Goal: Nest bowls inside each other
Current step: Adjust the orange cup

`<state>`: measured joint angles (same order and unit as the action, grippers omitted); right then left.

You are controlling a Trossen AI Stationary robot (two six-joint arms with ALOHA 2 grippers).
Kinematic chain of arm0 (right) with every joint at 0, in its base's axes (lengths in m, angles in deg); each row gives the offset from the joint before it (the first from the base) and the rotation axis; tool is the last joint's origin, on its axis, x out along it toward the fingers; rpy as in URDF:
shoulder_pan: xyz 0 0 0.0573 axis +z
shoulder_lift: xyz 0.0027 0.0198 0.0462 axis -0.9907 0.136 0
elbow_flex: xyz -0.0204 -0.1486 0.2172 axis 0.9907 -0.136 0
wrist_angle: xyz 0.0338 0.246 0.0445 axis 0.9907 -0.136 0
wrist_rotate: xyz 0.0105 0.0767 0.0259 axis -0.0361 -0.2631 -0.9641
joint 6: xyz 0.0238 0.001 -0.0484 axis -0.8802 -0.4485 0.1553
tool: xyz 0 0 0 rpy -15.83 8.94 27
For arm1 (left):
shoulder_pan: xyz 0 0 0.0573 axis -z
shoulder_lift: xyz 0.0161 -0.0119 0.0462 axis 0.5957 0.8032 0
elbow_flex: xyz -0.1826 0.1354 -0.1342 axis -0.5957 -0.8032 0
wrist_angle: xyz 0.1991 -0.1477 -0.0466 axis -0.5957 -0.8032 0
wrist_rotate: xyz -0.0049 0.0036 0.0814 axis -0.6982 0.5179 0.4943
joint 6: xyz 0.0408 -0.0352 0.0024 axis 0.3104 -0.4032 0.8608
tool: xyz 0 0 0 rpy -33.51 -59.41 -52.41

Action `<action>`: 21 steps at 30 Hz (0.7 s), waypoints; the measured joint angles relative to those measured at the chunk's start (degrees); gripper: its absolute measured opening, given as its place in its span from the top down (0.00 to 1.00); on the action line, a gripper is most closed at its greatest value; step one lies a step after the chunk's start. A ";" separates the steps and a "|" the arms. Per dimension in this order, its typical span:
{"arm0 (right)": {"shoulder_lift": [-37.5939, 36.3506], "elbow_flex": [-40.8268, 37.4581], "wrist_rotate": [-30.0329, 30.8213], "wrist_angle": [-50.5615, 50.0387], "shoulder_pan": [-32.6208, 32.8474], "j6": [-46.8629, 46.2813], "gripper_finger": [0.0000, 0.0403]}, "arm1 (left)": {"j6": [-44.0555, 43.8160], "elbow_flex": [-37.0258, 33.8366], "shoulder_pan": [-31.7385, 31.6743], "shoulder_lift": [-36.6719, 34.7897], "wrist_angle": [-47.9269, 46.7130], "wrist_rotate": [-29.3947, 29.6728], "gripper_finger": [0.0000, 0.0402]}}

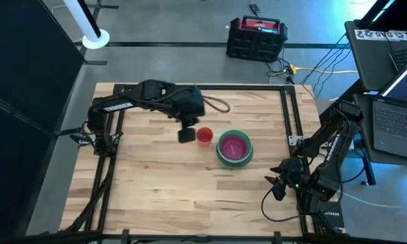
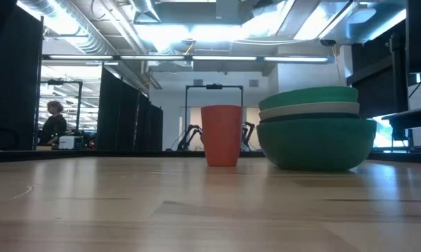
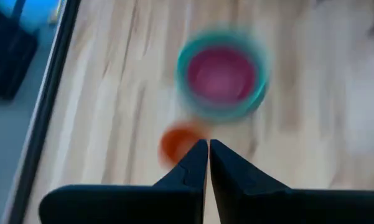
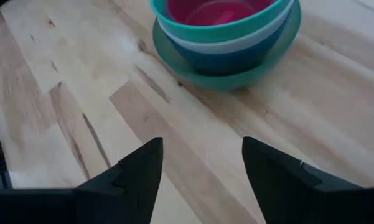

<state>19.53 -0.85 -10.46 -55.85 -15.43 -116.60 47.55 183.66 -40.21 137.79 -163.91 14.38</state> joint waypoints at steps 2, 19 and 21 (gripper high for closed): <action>0.00 0.01 0.09 -0.01 -0.92 1.15 0.48 | 1.58 -3.29 -0.99 -0.07 -3.75 1.65 1.00; -0.02 0.02 -4.11 3.13 -6.10 5.37 0.48 | 10.71 -31.48 -2.71 0.60 17.94 -2.42 0.86; -0.02 0.02 -4.39 3.15 -6.10 5.35 0.48 | 9.45 -30.64 -1.56 0.60 20.35 -2.45 0.84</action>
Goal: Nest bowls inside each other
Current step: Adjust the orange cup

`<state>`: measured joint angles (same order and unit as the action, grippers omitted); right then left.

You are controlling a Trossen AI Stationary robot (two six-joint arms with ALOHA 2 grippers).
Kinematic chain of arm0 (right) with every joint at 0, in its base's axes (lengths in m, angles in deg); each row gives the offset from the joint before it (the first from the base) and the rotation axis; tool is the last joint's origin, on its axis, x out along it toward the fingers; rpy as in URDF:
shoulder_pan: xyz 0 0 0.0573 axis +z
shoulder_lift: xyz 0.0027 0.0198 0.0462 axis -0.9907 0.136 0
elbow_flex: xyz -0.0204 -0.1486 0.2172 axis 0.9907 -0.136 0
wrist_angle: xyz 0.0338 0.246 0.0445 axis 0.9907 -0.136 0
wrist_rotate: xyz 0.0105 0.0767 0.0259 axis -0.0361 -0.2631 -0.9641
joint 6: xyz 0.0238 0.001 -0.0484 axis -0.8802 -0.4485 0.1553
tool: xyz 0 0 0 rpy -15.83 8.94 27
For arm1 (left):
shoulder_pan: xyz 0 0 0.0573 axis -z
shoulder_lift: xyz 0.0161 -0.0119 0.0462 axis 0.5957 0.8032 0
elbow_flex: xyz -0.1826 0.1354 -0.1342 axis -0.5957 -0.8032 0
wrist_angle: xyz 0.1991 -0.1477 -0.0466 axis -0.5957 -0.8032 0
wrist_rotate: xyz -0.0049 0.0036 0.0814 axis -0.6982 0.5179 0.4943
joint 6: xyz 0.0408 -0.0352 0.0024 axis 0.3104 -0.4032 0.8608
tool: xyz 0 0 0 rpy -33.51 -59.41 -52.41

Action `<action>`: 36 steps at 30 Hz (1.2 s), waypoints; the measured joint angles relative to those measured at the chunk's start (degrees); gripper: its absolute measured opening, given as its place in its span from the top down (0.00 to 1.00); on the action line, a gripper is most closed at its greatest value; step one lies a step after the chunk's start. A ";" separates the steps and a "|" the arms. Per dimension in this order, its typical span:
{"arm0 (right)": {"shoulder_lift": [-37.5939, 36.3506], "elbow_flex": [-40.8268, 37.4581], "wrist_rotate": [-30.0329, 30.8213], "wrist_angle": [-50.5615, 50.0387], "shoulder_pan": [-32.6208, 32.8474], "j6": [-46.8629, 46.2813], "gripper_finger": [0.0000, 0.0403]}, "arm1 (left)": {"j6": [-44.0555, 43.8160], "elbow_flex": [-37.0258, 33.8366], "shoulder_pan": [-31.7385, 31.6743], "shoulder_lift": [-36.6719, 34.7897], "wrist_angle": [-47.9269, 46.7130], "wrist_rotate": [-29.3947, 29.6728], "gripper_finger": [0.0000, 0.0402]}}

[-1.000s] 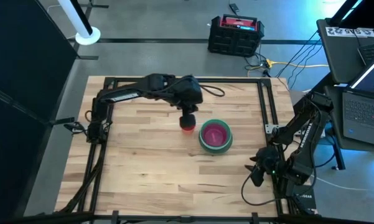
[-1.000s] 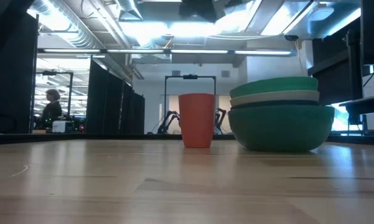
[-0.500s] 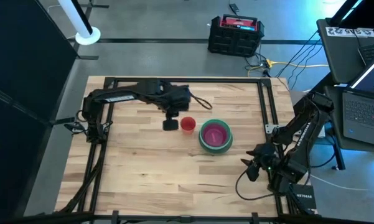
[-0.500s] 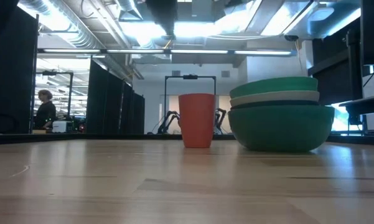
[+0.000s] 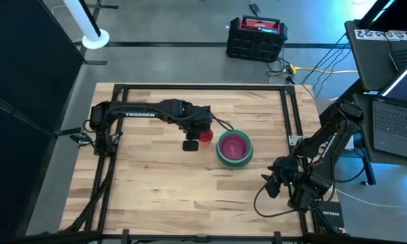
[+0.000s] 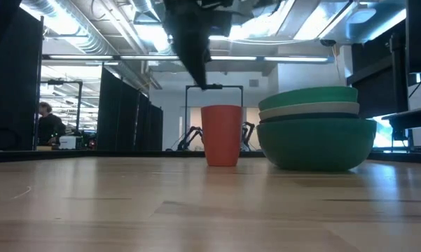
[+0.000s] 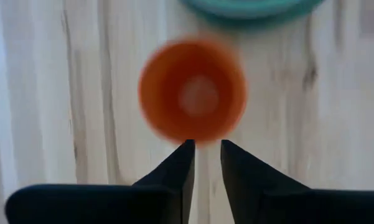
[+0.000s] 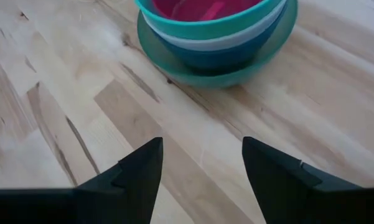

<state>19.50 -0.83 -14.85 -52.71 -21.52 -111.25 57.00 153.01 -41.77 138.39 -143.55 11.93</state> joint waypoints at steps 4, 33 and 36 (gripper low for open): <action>0.00 0.00 -0.57 0.00 0.00 -0.03 0.48 | 4.11 1.28 2.09 -0.02 2.09 -0.11 0.83; -0.02 0.00 -1.66 0.28 0.04 -0.13 0.48 | 17.87 0.70 2.55 10.05 1.35 0.60 0.98; -0.02 0.00 -2.01 0.47 0.04 -0.13 0.48 | 16.98 0.70 3.48 10.10 0.69 0.91 0.99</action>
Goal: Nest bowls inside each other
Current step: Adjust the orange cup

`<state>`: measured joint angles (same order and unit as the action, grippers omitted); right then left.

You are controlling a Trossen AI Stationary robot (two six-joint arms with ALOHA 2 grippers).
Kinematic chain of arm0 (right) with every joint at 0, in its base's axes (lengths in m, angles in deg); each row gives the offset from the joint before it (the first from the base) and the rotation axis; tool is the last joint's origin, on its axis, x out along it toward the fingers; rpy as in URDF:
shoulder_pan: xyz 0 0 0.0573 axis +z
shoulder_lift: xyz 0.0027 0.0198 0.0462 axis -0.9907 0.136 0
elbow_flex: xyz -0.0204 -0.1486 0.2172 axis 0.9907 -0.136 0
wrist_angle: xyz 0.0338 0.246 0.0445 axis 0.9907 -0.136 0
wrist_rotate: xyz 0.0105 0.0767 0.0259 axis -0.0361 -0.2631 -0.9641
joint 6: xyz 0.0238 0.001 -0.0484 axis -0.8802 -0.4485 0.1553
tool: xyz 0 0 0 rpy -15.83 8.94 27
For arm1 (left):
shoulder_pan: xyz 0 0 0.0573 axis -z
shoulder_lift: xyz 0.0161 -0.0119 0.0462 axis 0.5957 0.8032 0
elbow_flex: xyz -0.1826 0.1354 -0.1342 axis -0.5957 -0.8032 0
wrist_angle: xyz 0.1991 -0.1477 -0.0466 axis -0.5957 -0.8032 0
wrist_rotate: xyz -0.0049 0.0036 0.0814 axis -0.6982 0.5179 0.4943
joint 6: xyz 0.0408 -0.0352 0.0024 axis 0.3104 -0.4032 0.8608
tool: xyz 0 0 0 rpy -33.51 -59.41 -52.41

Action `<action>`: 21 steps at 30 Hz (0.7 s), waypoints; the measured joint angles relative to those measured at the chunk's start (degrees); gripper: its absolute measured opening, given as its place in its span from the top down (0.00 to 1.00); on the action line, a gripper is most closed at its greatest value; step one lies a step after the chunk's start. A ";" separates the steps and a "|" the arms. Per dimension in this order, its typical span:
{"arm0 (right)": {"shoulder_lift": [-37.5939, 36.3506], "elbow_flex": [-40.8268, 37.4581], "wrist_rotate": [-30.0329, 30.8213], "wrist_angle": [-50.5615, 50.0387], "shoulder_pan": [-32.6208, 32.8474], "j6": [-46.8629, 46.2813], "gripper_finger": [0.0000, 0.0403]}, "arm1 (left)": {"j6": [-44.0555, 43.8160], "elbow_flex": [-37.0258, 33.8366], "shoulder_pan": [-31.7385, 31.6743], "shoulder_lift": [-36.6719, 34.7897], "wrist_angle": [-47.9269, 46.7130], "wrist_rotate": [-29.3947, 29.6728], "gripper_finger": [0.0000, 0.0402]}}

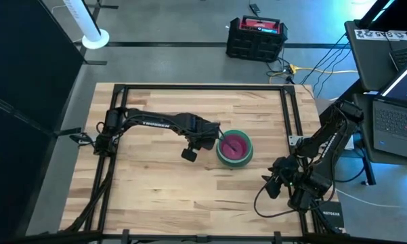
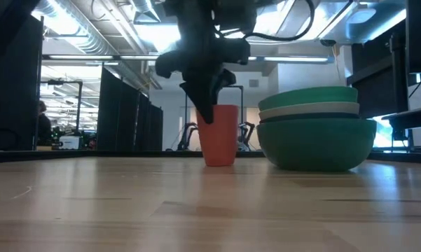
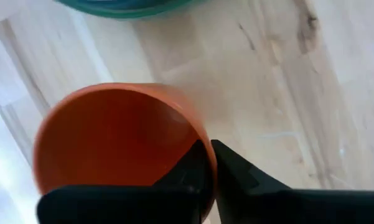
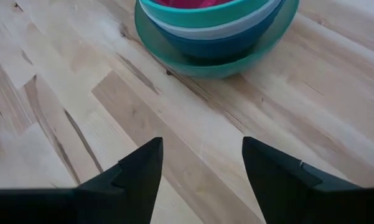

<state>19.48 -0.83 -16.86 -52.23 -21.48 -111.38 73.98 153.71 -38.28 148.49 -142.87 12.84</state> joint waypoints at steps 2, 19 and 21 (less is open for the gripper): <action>0.00 0.00 -0.50 -0.05 0.00 0.00 0.48 | -0.86 0.00 0.85 -0.03 -0.87 0.23 1.00; 0.00 0.00 -0.98 -1.60 0.00 0.64 0.48 | -6.80 0.85 4.94 -0.55 -5.61 -3.37 1.00; 0.00 0.00 -0.98 -1.63 0.00 0.82 0.48 | -7.36 0.87 5.15 -0.56 -5.62 -4.08 1.00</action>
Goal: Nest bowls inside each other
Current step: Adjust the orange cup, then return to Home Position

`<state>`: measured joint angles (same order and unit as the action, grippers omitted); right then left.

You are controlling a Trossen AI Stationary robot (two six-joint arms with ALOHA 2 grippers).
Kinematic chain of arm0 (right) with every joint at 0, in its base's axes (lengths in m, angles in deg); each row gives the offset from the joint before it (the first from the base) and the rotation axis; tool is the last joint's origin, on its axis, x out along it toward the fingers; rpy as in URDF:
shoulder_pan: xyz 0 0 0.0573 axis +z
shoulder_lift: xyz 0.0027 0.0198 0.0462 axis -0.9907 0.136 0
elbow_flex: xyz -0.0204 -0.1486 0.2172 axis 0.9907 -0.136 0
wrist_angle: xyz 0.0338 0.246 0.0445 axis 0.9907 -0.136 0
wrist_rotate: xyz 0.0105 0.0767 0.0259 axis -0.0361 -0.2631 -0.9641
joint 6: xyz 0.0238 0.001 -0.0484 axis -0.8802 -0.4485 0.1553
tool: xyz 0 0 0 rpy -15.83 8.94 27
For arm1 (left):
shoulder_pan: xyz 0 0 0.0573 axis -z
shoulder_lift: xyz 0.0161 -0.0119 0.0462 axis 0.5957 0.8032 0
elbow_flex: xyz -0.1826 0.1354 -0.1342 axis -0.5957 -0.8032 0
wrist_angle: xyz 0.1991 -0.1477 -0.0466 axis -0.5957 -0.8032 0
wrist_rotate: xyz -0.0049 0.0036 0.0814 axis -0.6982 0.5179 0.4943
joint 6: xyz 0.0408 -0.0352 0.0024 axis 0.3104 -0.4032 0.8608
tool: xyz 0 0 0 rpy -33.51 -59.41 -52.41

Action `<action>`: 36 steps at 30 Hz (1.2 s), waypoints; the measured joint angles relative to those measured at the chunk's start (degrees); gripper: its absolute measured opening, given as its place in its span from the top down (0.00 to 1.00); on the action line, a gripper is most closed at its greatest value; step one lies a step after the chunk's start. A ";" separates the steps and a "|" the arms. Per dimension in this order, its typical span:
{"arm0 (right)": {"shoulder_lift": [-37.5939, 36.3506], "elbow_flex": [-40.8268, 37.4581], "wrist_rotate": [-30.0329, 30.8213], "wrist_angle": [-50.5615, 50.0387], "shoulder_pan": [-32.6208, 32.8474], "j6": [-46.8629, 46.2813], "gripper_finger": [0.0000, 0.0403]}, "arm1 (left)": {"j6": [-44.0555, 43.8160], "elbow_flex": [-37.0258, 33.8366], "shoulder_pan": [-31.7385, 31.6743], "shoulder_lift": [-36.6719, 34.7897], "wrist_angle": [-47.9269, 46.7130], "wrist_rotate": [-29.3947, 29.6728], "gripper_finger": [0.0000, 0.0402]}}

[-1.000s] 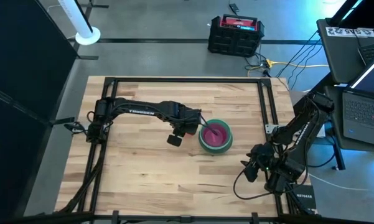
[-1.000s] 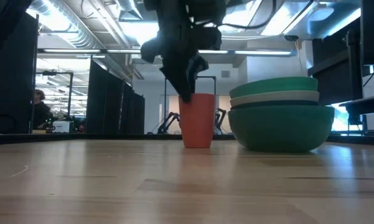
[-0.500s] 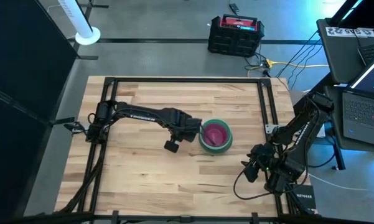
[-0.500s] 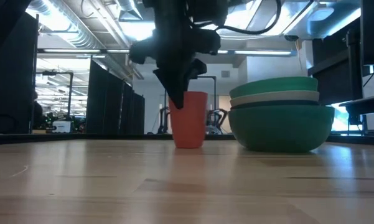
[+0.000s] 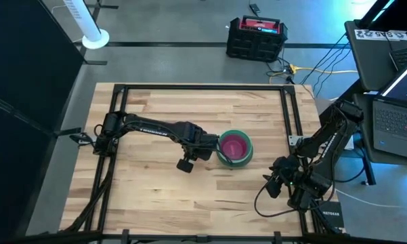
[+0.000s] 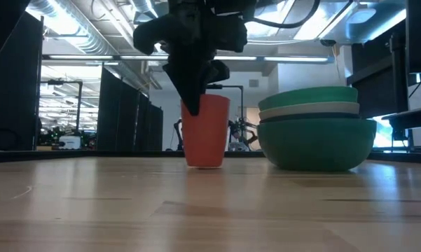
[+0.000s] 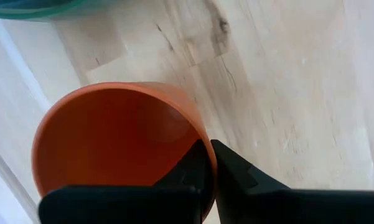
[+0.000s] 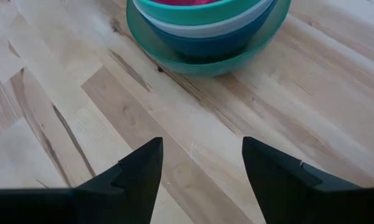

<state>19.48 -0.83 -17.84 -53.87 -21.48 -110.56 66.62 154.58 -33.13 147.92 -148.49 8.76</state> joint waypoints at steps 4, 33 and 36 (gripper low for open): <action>0.00 0.00 0.00 0.00 0.02 0.25 0.48 | -0.15 0.00 -0.08 0.00 0.27 -0.17 1.00; -0.02 0.00 2.22 0.53 0.02 1.27 0.50 | -6.70 13.41 -0.18 -2.08 -6.87 2.92 0.88; -0.70 0.00 5.69 1.57 0.02 2.48 0.61 | -9.72 18.82 -0.89 -2.76 -7.87 3.94 0.93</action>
<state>18.78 -0.83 -12.15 -52.29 -21.46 -108.08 56.89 173.40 -34.02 145.16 -156.36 12.70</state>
